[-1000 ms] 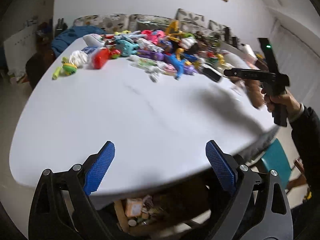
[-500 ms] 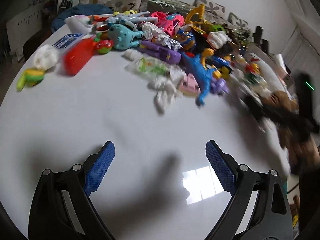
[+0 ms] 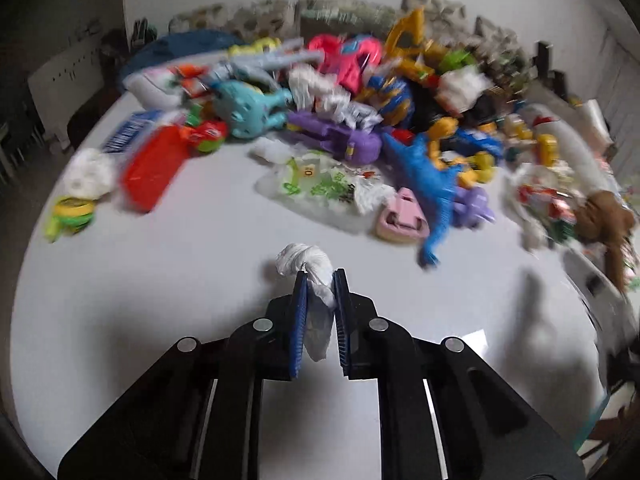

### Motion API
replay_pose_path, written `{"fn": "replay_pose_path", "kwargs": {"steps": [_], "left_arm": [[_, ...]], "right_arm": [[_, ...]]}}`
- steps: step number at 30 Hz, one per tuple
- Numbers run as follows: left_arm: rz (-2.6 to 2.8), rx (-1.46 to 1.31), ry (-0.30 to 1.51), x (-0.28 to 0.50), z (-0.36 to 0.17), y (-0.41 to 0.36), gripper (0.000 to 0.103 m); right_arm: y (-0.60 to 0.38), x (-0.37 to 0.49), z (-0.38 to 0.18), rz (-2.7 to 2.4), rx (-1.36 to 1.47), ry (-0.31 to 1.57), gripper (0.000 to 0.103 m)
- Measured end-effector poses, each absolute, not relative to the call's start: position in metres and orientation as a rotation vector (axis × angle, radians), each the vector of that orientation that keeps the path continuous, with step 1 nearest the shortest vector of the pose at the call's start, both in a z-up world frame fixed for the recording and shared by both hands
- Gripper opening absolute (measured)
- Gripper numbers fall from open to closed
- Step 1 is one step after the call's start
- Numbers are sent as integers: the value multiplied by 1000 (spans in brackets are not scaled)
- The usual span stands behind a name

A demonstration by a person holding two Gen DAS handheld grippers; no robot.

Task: Collect trash
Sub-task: 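Carry the pistol and tissue down to the cardboard box and open both tools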

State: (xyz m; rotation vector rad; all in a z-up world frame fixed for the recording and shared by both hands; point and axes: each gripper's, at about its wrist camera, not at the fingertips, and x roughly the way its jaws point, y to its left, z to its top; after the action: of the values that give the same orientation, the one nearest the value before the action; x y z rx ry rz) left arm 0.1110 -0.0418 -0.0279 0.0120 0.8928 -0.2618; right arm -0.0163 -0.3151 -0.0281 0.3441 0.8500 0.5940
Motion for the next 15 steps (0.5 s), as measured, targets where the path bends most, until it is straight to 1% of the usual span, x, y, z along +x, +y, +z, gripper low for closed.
{"fn": "replay_pose_path", "kwargs": {"steps": [6, 8, 12, 15], "left_arm": [[-355, -28, 764, 11, 20, -9, 13], [-374, -7, 736, -13, 29, -5, 13], [-427, 17, 736, -62, 31, 4, 13], [-476, 57, 790, -98, 18, 7, 13]], "right_arm": [[-273, -26, -7, 659, 302, 798, 37], [-260, -45, 7, 682, 268, 775, 37], [-239, -89, 25, 745, 208, 774, 37], [-221, -132, 23, 807, 162, 838, 37]]}}
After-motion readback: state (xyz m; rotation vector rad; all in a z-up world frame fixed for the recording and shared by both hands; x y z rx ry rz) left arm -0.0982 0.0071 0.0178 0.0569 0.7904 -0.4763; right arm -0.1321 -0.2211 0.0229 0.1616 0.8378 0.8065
